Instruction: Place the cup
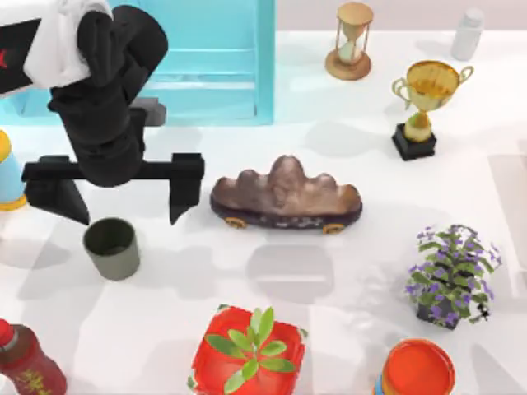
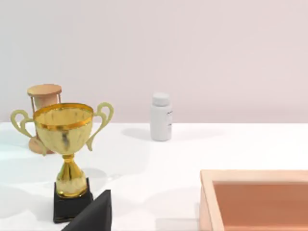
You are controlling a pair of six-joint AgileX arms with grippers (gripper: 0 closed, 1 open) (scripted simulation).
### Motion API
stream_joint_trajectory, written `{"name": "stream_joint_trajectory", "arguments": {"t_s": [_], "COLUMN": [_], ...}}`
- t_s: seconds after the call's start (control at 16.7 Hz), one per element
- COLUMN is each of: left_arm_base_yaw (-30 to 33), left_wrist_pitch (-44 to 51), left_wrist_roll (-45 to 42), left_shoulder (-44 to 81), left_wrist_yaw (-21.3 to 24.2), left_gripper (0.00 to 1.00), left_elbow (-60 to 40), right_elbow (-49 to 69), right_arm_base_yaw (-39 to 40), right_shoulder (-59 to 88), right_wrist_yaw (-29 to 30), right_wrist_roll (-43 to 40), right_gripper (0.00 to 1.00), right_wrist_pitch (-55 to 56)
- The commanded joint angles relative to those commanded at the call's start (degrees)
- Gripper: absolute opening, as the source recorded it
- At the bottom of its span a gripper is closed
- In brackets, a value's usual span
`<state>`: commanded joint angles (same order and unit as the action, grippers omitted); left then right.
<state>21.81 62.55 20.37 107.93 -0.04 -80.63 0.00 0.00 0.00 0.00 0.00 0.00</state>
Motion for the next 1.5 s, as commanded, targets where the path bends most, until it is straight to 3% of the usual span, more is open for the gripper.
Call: {"name": "stream_joint_trajectory", "arguments": {"t_s": [0.24,0.54,1.32,1.5], "left_arm_base_yaw": [0.0,0.03,0.03,0.03], "left_wrist_pitch": [-10.1,-11.77,-11.77,-11.77], "left_wrist_roll": [-0.03,-0.02,-0.02,-0.02], "left_shoulder": [2.64,3.32,3.32,3.32], "left_wrist_yaw": [0.01,0.02,0.02,0.02], "left_gripper": [1.0,1.0,0.02,0.0], "left_elbow": [7.18,8.63,8.63,8.63], "right_elbow": [0.0,0.0,0.0,0.0], "right_arm_base_yaw": [0.0,0.0,0.0,0.0], "right_shoulder": [0.0,0.0,0.0,0.0], "right_wrist_yaw": [0.0,0.0,0.0,0.0], "right_wrist_roll": [0.0,0.0,0.0,0.0], "right_gripper": [1.0,1.0,1.0,1.0], "right_wrist_pitch": [0.0,0.0,0.0,0.0]}}
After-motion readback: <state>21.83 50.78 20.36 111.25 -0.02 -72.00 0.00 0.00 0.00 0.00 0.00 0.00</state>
